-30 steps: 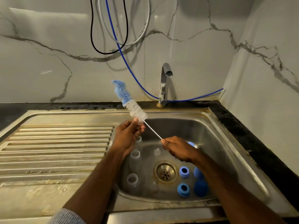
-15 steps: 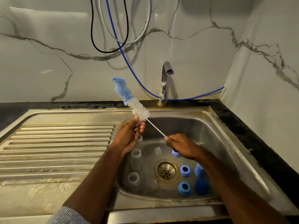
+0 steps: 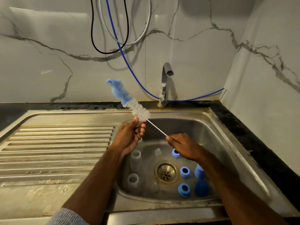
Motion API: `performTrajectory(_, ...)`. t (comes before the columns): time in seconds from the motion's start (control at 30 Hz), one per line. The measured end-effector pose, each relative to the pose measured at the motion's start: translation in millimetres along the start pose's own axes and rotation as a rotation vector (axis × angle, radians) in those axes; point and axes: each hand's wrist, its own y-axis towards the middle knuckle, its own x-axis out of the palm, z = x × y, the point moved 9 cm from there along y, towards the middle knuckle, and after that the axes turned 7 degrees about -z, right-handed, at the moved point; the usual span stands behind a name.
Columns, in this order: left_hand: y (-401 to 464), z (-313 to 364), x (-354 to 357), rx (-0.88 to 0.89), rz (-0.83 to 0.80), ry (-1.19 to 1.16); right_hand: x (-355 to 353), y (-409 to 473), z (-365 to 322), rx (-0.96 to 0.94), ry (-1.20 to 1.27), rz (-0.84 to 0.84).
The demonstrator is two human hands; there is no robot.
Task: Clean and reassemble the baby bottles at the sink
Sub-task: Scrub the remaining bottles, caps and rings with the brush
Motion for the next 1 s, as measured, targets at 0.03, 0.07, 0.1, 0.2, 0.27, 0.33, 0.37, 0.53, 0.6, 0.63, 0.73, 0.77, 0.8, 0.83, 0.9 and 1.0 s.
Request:
performTrajectory(0.03, 0, 5, -1, 0.087, 0.026, 0.077, 5, 0, -2, 0.008, 0.053, -0.039)
performTrajectory(0.07, -1, 13, -3, 0.187, 0.070, 0.235, 12, 0, -1, 0.046, 0.150, -0.108)
performTrajectory(0.1, -5, 22, -5, 0.288, 0.135, 0.449, 22, -2, 2, 0.106, 0.285, -0.203)
performTrajectory(0.2, -20, 47, 1, 0.558, 0.340, 0.987, 43, -9, 3, 0.211, 0.535, -0.385)
performTrajectory(0.27, -22, 51, 4, 0.608, 0.351, 1.004, 37, -5, 0, 0.163, 0.441, -0.291)
performTrajectory(0.33, -10, 37, 0, 0.415, 0.239, 0.747, 18, -1, -2, 0.070, 0.191, -0.107)
performTrajectory(0.37, -5, 23, -4, 0.265, 0.170, 0.508, 9, 0, -2, 0.042, 0.083, -0.037)
performTrajectory(0.53, -2, -4, -2, -0.023, 0.050, 0.039, 4, 0, -1, 0.027, 0.032, -0.047)
performTrajectory(0.6, -4, 9, -2, 0.135, 0.109, 0.219, 26, -3, 3, 0.120, 0.344, -0.234)
performTrajectory(0.63, -7, 18, -2, 0.221, 0.149, 0.355, 37, -7, 1, 0.155, 0.516, -0.324)
performTrajectory(0.73, -13, 31, 0, 0.348, 0.216, 0.601, 35, -6, -2, 0.138, 0.742, -0.307)
performTrajectory(0.77, -14, 29, -2, 0.336, 0.234, 0.575, 29, -4, -1, 0.132, 0.733, -0.229)
performTrajectory(0.8, -14, 25, -6, 0.301, 0.260, 0.480, 22, -2, 1, 0.123, 0.697, -0.142)
performTrajectory(0.83, -12, 18, -10, 0.245, 0.277, 0.331, 14, 0, 1, 0.108, 0.627, -0.062)
performTrajectory(0.9, -7, 4, -14, 0.136, 0.277, 0.026, 1, 1, 2, 0.049, 0.364, 0.072)
performTrajectory(1.0, -2, -4, -18, 0.065, 0.275, -0.184, 3, -1, -3, 0.005, 0.066, 0.064)
